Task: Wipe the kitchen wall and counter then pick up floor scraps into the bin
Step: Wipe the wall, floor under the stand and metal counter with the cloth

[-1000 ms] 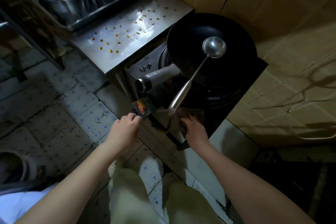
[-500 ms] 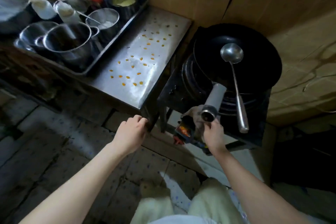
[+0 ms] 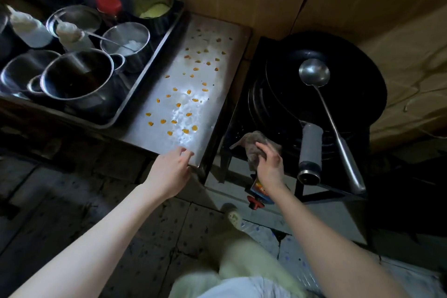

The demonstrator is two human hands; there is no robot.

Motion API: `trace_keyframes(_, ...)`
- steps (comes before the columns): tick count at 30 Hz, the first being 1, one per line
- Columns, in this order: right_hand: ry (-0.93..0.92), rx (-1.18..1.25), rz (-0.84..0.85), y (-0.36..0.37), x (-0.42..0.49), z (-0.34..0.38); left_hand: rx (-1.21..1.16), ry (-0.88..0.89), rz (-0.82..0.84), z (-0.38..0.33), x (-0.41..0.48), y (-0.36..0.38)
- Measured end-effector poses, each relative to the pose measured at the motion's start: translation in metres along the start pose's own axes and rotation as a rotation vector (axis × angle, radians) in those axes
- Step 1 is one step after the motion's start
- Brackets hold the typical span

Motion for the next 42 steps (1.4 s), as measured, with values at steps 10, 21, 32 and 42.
trace_keyframes(10,-0.005,-0.234,0.070,0.059,0.028,0.013,-0.016,0.008,0.010,0.022,0.055,-0.006)
trace_keyframes(21,0.051,-0.226,0.110,0.086,0.051,0.024,0.069,0.196,0.105,0.048,0.107,-0.025)
trace_keyframes(32,0.248,-0.272,-0.155,0.061,0.008,0.003,0.050,0.372,0.148,0.049,0.137,-0.034)
trace_keyframes(42,0.227,-0.459,-0.027,0.087,0.085,0.047,0.097,0.340,0.150,0.081,0.134,-0.025)
Point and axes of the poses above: each hand's wrist, its own x-axis towards the middle knuckle, its own y-axis out of the palm, z = x × y, the point moved 9 cm from there along x, towards the middle knuckle
